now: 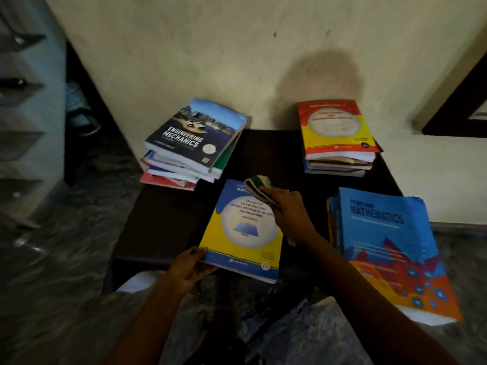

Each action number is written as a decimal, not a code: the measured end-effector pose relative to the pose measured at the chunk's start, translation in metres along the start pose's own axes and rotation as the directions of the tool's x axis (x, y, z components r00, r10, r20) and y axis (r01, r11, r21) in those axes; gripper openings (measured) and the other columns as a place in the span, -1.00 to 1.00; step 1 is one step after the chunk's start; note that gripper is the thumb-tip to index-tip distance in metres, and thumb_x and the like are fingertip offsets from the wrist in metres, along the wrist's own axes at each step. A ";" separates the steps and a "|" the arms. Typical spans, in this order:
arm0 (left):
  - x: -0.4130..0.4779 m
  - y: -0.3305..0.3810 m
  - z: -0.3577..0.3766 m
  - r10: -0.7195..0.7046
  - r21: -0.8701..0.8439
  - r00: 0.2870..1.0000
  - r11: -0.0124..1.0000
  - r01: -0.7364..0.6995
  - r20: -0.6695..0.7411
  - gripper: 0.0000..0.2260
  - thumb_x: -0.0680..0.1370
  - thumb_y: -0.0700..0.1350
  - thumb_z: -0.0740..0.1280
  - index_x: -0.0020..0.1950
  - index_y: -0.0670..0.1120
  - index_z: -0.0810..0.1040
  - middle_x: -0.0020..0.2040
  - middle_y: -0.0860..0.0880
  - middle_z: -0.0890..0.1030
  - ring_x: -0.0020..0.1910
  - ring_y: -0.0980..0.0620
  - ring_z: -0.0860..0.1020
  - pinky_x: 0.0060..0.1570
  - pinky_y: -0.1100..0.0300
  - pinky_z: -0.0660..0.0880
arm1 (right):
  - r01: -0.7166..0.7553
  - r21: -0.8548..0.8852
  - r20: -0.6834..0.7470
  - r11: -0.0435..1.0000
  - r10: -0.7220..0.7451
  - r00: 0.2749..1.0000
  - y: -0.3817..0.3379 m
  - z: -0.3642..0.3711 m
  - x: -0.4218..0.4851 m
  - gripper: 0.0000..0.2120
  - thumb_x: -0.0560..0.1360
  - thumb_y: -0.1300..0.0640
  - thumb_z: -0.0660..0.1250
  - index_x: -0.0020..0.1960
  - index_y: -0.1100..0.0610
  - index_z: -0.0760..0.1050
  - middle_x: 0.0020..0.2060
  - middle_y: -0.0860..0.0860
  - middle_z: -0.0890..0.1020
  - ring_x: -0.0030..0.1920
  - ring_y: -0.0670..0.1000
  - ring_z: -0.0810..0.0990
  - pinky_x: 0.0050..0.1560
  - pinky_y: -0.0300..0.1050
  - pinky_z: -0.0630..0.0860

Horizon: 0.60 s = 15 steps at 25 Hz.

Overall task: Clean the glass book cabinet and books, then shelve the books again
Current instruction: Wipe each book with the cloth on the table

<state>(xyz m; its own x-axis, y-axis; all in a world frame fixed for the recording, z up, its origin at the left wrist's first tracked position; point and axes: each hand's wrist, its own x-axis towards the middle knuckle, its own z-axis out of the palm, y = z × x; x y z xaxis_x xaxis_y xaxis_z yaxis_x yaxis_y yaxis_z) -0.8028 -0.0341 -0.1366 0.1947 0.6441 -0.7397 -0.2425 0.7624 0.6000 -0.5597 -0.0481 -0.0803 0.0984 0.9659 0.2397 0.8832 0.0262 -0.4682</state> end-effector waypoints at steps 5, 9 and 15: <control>0.002 -0.012 -0.004 0.052 -0.189 0.998 0.980 -0.058 -0.035 -0.84 0.61 -0.28 0.15 -0.12 -0.18 0.48 -0.40 -0.06 0.65 -0.42 0.06 0.63 -0.45 0.14 0.59 | 0.038 -0.262 0.201 0.964 0.016 0.979 0.018 0.050 0.057 -0.53 0.57 0.23 0.10 0.46 -0.01 0.22 0.41 0.10 0.33 0.21 0.21 0.33 0.16 -0.04 0.23; 0.009 -0.011 -0.011 0.010 -0.235 1.000 0.972 -0.013 -0.013 -0.82 0.61 -0.27 0.14 -0.13 -0.20 0.49 -0.38 -0.11 0.65 -0.41 0.02 0.64 -0.40 0.08 0.59 | -0.021 -0.369 0.206 0.929 0.104 0.973 0.014 0.087 0.074 -0.57 0.53 0.05 0.16 0.41 -0.06 0.32 0.38 0.13 0.37 0.21 0.27 0.39 0.04 0.04 0.40; 0.012 -0.012 -0.016 -0.003 -0.304 1.000 0.953 0.008 0.015 -0.80 0.63 -0.20 0.12 -0.05 -0.23 0.50 -0.30 -0.15 0.67 -0.35 -0.04 0.66 -0.36 0.02 0.60 | 0.220 -0.290 0.207 0.931 -0.164 0.965 -0.025 0.109 0.009 -0.56 0.45 -0.06 0.08 0.29 -0.13 0.44 0.24 0.06 0.53 -0.04 0.17 0.52 -0.20 -0.06 0.48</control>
<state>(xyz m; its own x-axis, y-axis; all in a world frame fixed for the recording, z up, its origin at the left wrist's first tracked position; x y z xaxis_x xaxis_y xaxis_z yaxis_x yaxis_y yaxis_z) -0.8132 -0.0361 -0.1575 0.2098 0.6425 -0.7370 -0.5188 0.7120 0.4731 -0.6303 -0.0119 -0.1590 -0.1446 0.9806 0.1321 0.9771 0.1625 -0.1370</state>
